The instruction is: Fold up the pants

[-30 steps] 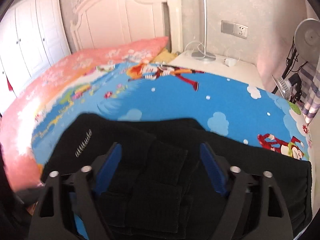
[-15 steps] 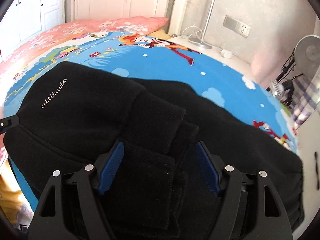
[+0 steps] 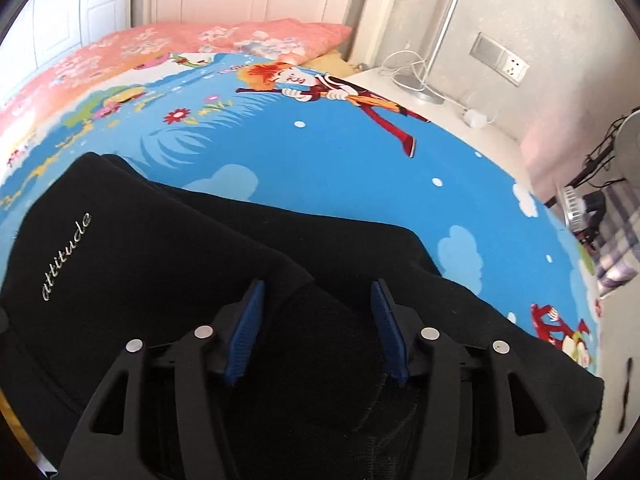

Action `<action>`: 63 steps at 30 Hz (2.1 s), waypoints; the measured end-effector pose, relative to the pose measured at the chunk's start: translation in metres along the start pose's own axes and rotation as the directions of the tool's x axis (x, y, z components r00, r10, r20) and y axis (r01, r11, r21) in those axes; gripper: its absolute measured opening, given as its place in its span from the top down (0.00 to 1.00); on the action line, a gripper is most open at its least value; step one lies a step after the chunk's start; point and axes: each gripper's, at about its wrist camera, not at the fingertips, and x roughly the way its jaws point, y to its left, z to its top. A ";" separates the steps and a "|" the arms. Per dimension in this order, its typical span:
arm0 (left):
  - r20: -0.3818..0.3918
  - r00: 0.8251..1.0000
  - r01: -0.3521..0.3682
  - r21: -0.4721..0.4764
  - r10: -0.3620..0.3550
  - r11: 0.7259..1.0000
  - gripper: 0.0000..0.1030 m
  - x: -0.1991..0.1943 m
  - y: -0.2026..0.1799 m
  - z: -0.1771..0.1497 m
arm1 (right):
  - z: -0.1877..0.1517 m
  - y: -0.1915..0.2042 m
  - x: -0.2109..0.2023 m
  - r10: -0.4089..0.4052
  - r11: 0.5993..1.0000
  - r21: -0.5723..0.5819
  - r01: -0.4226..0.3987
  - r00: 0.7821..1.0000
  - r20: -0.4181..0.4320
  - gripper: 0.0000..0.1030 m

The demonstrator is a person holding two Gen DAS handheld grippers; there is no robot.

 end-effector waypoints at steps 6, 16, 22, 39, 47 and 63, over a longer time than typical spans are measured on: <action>0.053 0.998 0.015 0.033 -0.016 0.999 0.57 -0.006 -0.010 0.036 | -0.010 0.019 -0.002 -0.127 0.986 -0.102 0.133 0.990 0.063 0.50; -0.143 0.990 0.014 0.036 -0.009 0.999 0.61 0.098 -0.027 0.137 | -0.015 0.017 -0.003 -0.143 0.982 -0.109 0.151 0.986 0.081 0.50; -0.033 0.999 0.010 0.026 -0.009 1.000 0.59 0.068 -0.023 0.138 | -0.017 0.017 -0.004 -0.126 0.986 -0.100 0.134 0.989 0.082 0.49; -0.081 0.967 0.236 -0.055 -0.240 0.970 0.42 0.017 0.017 0.011 | -0.017 -0.001 -0.001 -0.087 0.996 0.012 0.086 0.993 0.074 0.25; -0.093 0.957 0.266 -0.102 -0.275 0.959 0.44 0.027 0.023 0.009 | -0.016 -0.013 0.005 -0.031 0.995 0.093 0.026 0.998 0.050 0.18; 0.147 0.989 -0.067 0.451 0.000 0.890 0.67 -0.072 -0.159 0.032 | 0.024 -0.082 -0.079 0.365 0.891 0.247 -0.381 0.925 0.109 0.15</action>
